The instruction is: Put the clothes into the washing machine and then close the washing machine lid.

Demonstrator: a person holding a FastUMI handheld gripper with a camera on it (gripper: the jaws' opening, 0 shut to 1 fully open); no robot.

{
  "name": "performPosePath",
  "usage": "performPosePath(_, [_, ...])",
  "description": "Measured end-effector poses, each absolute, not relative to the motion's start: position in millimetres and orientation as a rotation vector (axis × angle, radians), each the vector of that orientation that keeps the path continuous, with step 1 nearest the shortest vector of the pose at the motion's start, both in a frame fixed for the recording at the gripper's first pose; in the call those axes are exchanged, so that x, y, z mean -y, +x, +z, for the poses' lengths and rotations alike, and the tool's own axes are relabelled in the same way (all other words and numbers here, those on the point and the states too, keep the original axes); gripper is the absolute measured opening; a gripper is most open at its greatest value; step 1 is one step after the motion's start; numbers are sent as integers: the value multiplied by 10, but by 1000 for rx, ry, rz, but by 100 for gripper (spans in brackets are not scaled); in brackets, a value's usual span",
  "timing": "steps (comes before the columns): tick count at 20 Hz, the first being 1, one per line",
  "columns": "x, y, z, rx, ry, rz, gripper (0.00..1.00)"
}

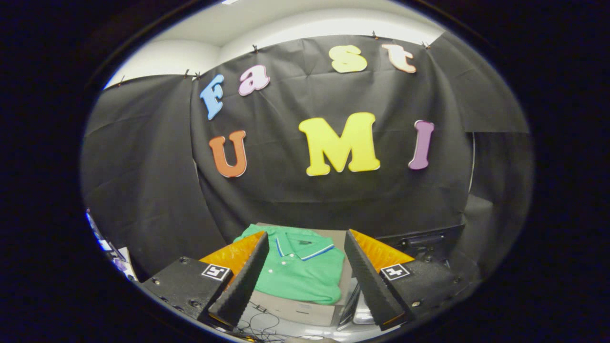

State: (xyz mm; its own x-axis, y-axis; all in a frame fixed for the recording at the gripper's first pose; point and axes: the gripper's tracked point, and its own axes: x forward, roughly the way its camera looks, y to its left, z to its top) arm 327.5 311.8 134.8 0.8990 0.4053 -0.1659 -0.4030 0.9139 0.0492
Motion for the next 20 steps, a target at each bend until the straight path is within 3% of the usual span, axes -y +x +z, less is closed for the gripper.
performPosePath(9, [-3877, 4136, 430, -436, -16, 364, 100])
performPosePath(20, [-3854, 4467, -337, -569, -129, 228, 100])
